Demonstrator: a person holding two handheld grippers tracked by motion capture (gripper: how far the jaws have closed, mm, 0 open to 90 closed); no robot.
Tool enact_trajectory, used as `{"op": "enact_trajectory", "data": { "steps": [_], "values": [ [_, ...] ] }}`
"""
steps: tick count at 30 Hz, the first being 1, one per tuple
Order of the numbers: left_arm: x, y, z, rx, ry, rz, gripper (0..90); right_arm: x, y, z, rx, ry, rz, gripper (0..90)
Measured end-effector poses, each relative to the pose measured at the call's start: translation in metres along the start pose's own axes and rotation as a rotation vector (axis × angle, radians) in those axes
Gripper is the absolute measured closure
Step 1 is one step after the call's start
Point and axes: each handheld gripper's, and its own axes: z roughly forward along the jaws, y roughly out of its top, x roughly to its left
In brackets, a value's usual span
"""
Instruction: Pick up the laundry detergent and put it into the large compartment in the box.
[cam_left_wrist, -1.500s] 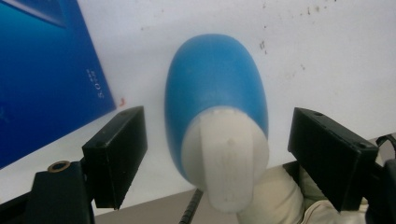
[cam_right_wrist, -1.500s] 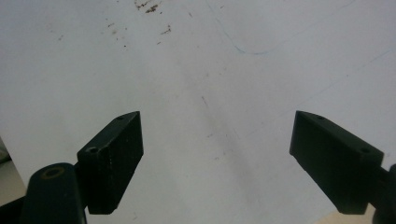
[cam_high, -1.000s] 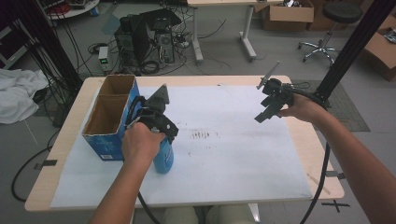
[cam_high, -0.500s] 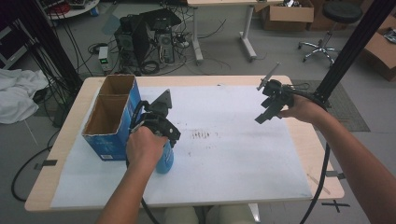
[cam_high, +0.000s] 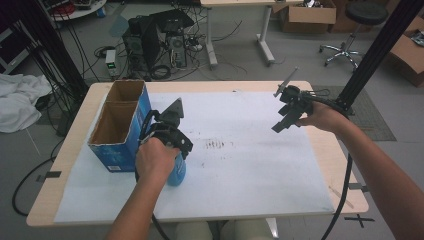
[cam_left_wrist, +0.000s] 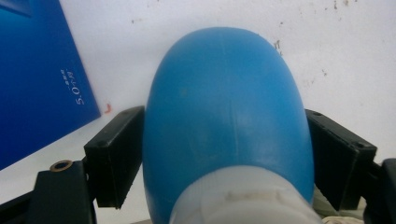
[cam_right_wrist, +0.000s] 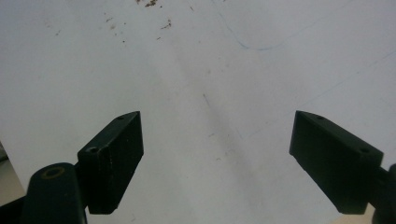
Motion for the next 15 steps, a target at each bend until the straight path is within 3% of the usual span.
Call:
{"op": "enact_trajectory", "data": {
  "steps": [15],
  "values": [
    [0.0013, 0.0005, -0.0009, -0.003, -0.009, -0.002, 28.5, 0.0006, 0.0012, 0.0018, 0.005, 0.002, -0.002, 17.8]
  ]
}}
